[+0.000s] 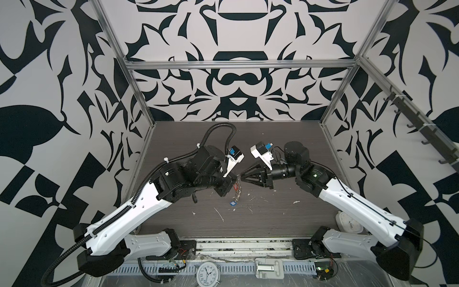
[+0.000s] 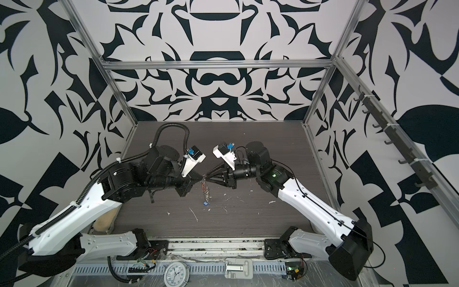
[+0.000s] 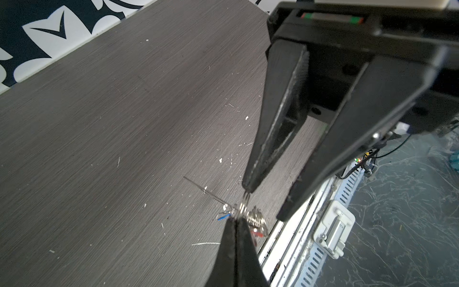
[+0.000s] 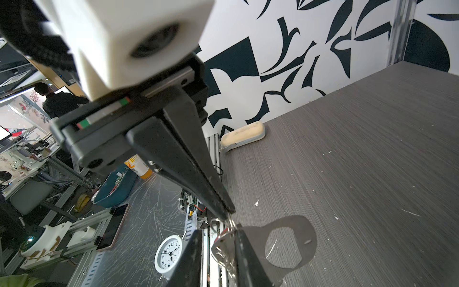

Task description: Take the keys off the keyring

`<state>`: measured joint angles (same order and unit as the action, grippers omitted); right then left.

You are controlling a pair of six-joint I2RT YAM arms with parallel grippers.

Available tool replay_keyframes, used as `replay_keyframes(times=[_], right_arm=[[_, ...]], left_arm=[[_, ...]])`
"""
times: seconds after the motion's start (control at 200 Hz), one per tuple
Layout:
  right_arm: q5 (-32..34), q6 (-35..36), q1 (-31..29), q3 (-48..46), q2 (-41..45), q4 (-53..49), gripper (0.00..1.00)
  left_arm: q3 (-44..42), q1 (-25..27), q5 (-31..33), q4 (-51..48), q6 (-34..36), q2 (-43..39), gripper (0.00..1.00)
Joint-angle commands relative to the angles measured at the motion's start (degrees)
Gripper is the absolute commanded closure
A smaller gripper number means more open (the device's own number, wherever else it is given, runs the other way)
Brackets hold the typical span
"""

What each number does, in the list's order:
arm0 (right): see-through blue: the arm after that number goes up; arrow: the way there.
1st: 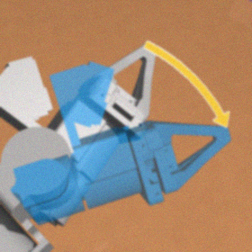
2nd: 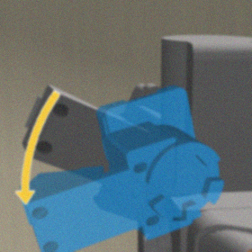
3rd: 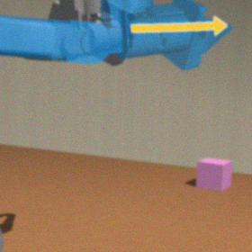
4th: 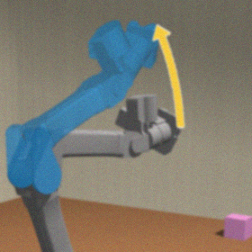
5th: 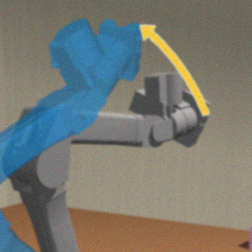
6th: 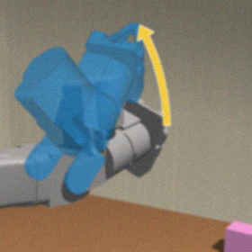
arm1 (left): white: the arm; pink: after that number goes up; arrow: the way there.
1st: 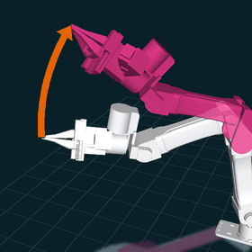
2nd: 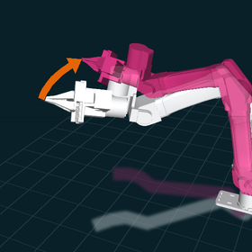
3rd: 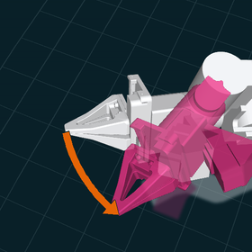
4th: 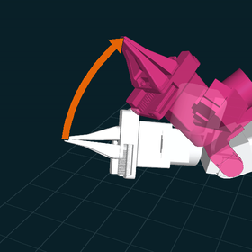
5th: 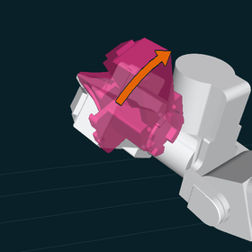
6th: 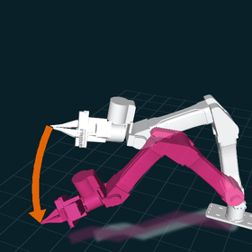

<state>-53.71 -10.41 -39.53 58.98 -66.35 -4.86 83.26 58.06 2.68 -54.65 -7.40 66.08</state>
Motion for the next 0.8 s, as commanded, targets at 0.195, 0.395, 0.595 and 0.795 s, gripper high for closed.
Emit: replay_keyframes(times=[0.195,0.395,0.595,0.795], right_arm=[[-0.47,0.27,-1.75,3.14,-1.19,2.41,0.8],[2.35,1.88,-2.14,2.95,-1.21,0.19,0.69],[5.41,2.94,-2.1,1.55,1.11,0.7,0.61],[6.8,4.34,-1.99,1.31,4.32,-0.18,0.59]], left_arm=[[2.76,0.47,-0.48,-0.15,0.48,0.07,1.0],[3.07,0.56,-1.12,-0.21,0.56,-0.19,1.0],[3.06,0.72,-1.47,-0.94,0.82,-0.37,1.0],[2.79,0.66,-1.24,-0.96,0.89,-0.91,1.0]])
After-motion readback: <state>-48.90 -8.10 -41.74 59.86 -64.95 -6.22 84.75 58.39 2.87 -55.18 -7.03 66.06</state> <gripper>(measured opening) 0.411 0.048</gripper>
